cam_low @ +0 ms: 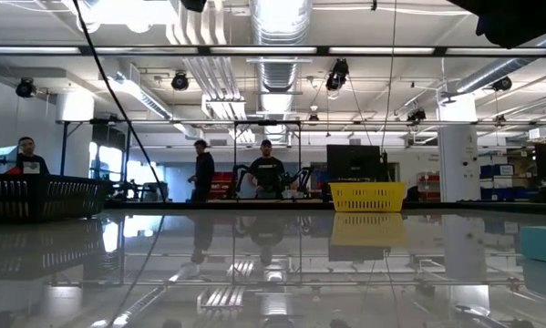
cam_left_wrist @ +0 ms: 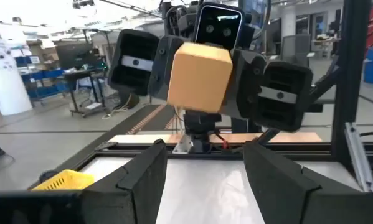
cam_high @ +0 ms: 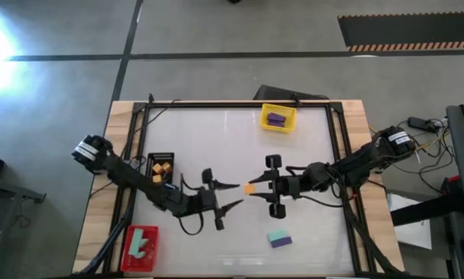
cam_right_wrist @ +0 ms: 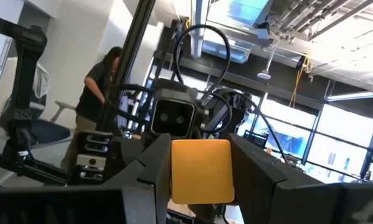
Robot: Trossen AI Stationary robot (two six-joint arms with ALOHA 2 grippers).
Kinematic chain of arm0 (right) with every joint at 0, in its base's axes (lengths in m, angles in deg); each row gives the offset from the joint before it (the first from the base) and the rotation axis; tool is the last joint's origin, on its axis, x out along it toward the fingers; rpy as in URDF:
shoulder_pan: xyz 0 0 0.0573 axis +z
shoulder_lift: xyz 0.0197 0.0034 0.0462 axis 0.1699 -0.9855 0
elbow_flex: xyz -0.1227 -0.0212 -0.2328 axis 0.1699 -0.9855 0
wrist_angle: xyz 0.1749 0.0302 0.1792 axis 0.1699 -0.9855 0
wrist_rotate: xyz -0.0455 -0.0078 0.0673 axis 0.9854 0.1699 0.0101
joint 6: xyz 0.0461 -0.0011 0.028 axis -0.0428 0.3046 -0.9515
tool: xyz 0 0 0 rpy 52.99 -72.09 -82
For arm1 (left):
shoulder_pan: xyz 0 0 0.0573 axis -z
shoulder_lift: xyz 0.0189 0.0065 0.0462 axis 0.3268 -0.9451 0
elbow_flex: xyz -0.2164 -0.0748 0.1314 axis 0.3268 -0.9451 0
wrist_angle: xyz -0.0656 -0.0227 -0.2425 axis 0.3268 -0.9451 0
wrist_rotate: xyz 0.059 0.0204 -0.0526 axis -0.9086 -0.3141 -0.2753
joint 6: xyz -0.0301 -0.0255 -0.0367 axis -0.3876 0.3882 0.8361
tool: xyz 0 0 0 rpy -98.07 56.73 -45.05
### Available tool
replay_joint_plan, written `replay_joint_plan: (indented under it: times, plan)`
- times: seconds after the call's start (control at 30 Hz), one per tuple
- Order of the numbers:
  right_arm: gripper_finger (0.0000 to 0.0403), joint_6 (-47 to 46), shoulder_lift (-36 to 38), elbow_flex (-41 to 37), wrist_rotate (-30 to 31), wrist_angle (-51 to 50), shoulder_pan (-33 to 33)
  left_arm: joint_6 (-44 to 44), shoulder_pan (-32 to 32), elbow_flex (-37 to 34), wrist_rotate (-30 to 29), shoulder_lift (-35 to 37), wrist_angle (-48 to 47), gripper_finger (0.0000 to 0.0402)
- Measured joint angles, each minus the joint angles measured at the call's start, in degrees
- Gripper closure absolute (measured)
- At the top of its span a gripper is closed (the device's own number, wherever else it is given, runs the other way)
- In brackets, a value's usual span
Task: Sort & place blocks by color
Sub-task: Put the yellow block into the black bin
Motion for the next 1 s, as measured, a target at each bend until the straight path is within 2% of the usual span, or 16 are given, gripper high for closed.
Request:
replay_joint_plan:
  times: [0.4,0.57,0.77,1.0]
  plan:
    - [0.0284,0.2,0.0,0.0,0.0,-0.7,0.0,-6.3,-0.1,3.7,-1.7,-0.2,0.2,0.0205]
    - [0.0284,0.2,0.0,0.0,-0.2,-0.6,0.0,-11.7,-0.3,4.2,2.7,-0.2,-0.1,0.0205]
    - [0.0284,0.0,0.0,0.0,0.2,-0.7,-0.1,-12.8,-2.2,4.5,3.5,-0.2,0.0,0.0205]
    - [0.0284,-0.2,0.0,0.1,0.1,-0.7,0.0,-13.6,-3.7,4.4,7.6,-0.2,0.1,0.0207]
